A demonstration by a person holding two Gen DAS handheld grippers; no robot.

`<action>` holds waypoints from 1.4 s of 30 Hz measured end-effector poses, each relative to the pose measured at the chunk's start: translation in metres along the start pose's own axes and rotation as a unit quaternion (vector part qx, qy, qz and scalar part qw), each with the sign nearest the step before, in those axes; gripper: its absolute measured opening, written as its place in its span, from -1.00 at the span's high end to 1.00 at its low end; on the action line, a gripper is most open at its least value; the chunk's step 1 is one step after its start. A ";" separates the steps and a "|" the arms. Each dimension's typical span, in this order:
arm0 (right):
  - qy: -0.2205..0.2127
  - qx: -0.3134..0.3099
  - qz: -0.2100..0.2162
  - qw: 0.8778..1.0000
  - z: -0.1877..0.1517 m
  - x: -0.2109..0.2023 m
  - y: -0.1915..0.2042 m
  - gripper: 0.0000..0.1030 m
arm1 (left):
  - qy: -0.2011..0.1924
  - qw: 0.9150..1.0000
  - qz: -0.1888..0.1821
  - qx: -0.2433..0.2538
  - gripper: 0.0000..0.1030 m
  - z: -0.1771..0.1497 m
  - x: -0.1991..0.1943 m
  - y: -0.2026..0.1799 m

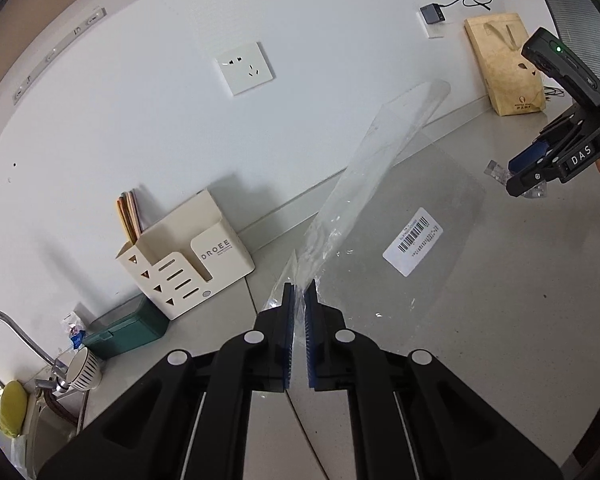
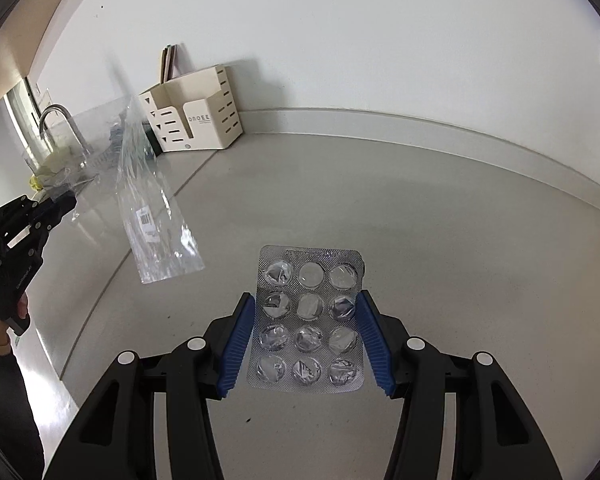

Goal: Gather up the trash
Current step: 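Lift the clear bag and blister pack and carry them down to the wastebasket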

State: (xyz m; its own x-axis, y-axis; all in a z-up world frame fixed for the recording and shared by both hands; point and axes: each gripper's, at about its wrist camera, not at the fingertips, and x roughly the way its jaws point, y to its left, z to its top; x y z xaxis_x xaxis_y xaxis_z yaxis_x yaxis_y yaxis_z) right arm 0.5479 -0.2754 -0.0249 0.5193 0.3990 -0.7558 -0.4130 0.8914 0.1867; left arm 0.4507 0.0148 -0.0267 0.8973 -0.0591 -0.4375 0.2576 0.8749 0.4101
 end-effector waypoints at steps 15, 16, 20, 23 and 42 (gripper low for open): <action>-0.031 -0.054 0.017 0.998 -0.072 -0.100 0.084 -0.07 | -0.018 1.000 0.015 0.001 0.88 -0.009 -0.171 0.004; -0.032 -0.057 0.017 0.998 -0.078 -0.102 0.089 -0.07 | -0.020 1.000 0.019 0.002 0.88 -0.012 -0.179 0.002; -0.029 -0.063 0.024 0.997 -0.102 -0.120 0.107 -0.07 | -0.021 1.000 0.011 0.004 0.88 -0.028 -0.210 -0.011; -0.024 -0.066 0.027 0.997 -0.117 -0.131 0.116 -0.07 | -0.021 1.000 0.008 0.002 0.88 -0.041 -0.227 -0.021; 0.028 -0.061 0.034 0.997 -0.255 -0.139 0.129 -0.07 | 0.066 0.996 -0.052 0.003 0.88 -0.175 -0.259 -0.106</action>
State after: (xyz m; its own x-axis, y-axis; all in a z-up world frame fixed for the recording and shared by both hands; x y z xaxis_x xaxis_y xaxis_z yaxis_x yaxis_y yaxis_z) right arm 0.2317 -0.2707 -0.0561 0.4463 0.4425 -0.7778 -0.5357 0.8283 0.1639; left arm 0.1280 0.0212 -0.0970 0.8108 -0.0851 -0.5791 0.3490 0.8646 0.3614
